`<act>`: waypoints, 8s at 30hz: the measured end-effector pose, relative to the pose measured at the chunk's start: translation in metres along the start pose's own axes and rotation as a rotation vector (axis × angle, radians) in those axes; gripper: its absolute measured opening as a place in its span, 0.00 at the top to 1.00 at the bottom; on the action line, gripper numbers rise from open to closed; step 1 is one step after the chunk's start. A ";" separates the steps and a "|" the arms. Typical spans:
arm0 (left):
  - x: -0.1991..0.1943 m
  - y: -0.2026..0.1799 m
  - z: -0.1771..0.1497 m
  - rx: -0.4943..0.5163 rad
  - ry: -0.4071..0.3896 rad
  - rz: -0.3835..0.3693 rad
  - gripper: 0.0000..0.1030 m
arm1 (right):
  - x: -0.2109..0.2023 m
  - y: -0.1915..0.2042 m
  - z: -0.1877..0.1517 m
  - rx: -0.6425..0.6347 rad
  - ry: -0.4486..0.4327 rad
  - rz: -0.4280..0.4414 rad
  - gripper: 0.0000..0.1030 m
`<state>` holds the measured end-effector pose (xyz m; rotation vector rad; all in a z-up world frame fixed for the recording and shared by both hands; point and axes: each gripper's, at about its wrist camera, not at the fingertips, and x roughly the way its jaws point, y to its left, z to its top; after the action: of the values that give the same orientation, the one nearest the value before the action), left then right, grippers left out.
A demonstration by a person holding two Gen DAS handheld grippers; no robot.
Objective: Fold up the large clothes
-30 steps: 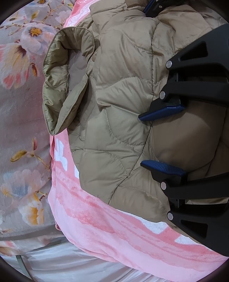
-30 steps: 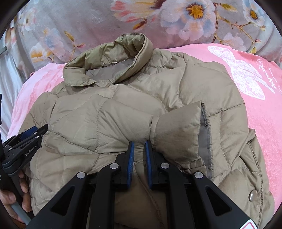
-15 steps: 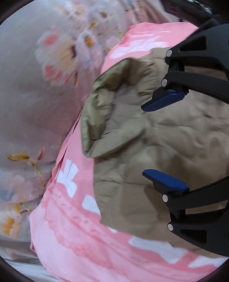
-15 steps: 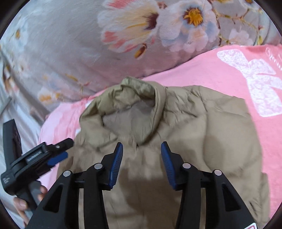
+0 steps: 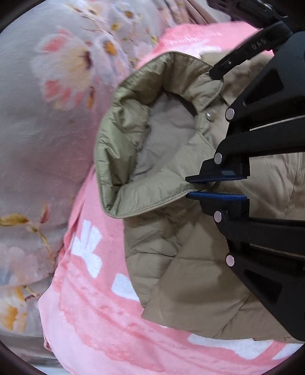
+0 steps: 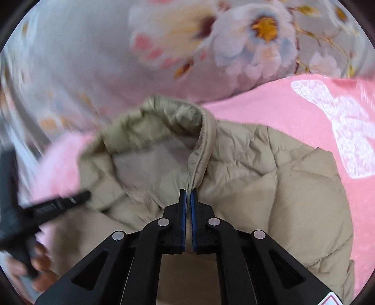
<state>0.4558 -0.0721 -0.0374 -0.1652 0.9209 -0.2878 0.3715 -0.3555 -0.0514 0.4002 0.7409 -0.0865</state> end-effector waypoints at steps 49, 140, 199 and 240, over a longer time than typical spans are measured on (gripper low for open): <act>-0.034 0.019 0.010 0.127 -0.166 0.170 0.87 | -0.046 -0.034 0.026 0.049 -0.136 -0.134 0.84; 0.057 -0.041 -0.007 0.260 -0.037 0.271 0.68 | 0.056 -0.009 0.028 -0.141 0.068 -0.115 0.92; -0.491 0.118 -0.226 -0.081 -0.337 -0.114 0.94 | -0.495 -0.058 -0.184 0.011 -0.527 0.132 0.97; -0.121 0.118 -0.124 0.002 -0.078 0.352 0.91 | -0.108 -0.095 -0.079 0.125 -0.030 -0.184 0.98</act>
<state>0.3081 0.0761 -0.0503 -0.0102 0.8555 0.0440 0.2201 -0.4195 -0.0623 0.4484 0.7440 -0.3126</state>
